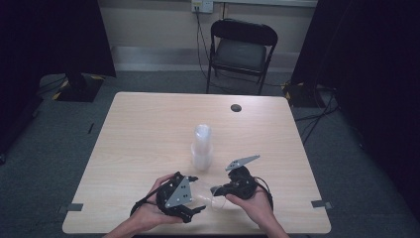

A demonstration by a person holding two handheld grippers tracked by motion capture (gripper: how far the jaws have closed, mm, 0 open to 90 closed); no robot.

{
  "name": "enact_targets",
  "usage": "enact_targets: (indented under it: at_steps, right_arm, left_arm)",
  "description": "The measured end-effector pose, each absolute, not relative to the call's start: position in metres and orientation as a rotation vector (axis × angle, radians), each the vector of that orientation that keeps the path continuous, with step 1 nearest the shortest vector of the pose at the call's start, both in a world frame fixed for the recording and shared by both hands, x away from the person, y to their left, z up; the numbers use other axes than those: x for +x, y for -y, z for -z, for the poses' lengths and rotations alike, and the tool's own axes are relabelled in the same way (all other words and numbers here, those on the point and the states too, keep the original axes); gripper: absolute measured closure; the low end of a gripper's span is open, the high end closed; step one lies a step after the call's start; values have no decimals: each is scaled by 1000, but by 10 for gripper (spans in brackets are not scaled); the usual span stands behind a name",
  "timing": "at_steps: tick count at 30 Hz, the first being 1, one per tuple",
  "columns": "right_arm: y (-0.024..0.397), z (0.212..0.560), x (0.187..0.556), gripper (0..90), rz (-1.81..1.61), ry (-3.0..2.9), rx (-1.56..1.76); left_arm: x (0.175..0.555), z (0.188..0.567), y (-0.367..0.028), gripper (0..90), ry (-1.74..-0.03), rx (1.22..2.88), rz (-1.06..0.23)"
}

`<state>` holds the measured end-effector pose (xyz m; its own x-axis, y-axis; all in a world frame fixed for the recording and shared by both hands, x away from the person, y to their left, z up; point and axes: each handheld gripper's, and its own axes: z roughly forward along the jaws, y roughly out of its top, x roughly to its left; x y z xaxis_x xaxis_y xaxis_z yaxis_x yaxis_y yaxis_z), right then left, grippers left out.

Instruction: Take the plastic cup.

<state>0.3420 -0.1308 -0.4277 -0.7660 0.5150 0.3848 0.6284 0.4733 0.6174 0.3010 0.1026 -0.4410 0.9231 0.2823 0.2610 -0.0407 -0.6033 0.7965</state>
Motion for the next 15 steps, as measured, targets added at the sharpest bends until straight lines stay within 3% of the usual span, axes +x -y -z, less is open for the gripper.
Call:
enact_targets:
  at_steps: [15]
  right_arm:
    - [118, 436, 347, 897, 1108, 2534, -1021]
  left_arm:
    - [294, 449, -84, 187, -89, 2206, -531]
